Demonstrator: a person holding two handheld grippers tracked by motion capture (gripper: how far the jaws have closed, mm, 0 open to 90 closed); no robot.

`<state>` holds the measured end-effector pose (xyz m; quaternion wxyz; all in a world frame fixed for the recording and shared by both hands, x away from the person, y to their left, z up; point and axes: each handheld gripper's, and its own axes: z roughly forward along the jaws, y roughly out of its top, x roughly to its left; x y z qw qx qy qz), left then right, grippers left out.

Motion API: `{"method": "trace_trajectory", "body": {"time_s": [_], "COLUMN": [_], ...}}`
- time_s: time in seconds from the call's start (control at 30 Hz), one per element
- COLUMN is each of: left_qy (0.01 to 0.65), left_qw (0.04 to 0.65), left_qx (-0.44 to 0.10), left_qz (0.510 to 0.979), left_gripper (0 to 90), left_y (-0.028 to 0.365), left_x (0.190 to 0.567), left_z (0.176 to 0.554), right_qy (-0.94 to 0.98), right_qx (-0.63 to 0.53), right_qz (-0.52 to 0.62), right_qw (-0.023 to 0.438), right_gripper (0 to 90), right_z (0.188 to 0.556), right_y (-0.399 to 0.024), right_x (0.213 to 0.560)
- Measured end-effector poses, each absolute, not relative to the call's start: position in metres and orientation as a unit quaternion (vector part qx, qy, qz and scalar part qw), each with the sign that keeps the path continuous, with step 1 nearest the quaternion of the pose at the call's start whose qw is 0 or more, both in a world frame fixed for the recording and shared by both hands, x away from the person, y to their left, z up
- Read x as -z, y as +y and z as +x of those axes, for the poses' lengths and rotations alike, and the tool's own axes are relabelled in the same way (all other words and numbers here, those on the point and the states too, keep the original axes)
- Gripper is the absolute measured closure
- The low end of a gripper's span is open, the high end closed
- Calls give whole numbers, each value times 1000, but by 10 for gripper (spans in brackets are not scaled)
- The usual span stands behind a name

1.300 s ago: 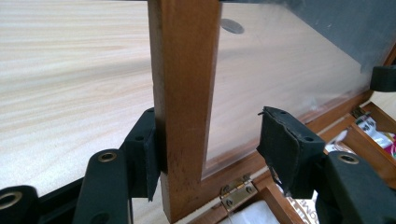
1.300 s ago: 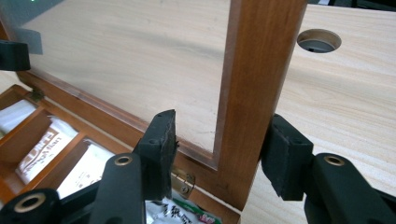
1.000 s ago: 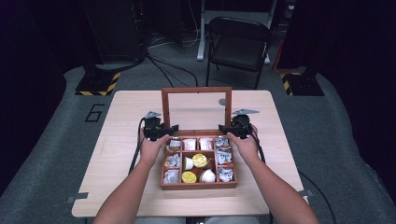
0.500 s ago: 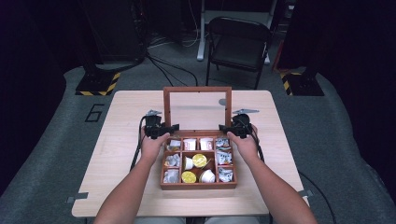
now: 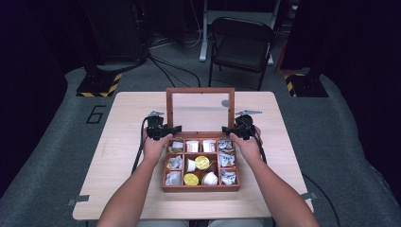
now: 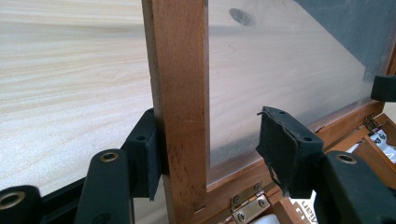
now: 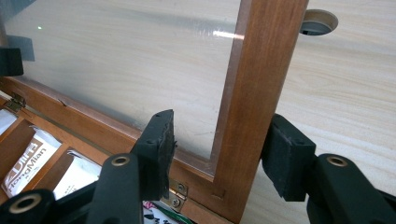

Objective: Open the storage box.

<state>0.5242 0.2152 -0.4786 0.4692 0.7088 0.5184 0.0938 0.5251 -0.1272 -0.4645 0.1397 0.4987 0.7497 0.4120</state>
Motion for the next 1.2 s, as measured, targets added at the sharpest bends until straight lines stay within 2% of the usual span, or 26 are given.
{"method": "trace_trajectory", "body": {"time_s": [0.77,1.2], "left_qy": [535,538], "left_qw": [466,458], "left_qx": [-82,-86], "left_qz": [700,702], "left_gripper": [388,354], "left_y": [215,214], "left_x": [486,488], "left_z": [529,530], "right_qy": [748,749], "right_qx": [-402,-400], "right_qz": [516,517], "right_qw": [113,112], "right_gripper": [447,437], "right_z": [535,538], "right_y": [-129,-128], "right_x": [468,470]}}
